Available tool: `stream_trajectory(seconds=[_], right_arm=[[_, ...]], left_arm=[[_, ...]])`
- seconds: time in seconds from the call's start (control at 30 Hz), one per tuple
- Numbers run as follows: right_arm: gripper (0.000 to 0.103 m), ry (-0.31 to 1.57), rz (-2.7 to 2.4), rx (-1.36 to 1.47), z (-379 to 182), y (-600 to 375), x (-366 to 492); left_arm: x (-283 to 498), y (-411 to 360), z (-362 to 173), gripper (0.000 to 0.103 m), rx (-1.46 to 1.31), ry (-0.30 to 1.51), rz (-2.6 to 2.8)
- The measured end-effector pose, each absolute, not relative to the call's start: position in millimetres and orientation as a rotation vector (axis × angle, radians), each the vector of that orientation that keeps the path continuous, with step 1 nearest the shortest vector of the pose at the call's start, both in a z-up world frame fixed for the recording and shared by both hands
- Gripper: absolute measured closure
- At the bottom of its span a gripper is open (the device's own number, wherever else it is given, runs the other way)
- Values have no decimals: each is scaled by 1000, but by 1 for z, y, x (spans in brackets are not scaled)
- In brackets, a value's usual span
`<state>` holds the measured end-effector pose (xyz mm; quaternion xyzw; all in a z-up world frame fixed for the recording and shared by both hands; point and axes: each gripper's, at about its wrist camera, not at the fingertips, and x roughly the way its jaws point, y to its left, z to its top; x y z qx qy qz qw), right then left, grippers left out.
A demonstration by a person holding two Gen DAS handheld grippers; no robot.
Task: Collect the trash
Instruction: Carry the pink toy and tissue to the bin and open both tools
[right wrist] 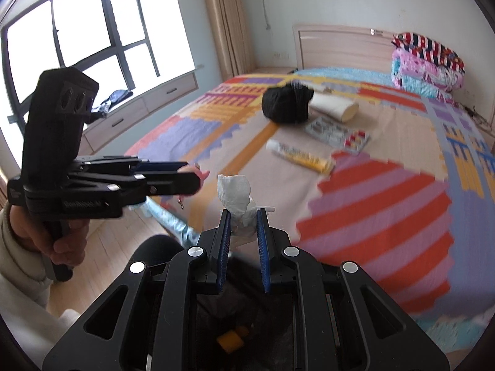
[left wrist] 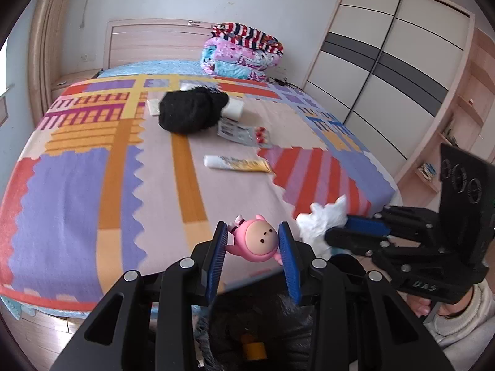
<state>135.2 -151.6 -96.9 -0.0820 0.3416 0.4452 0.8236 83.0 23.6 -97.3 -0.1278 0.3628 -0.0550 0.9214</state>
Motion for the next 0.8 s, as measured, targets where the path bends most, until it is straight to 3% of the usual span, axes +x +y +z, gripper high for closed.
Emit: stream_trajectory(seconds=[0.4,0.8], right_arm=[[86,886,940,-200,-157,-158,111],[85,1035,903,-252,-219,-156,109]], left_arm=[[66,-5,-144,70,-219,872,-146],[78,-16,-224,70,-269,1054,-182]])
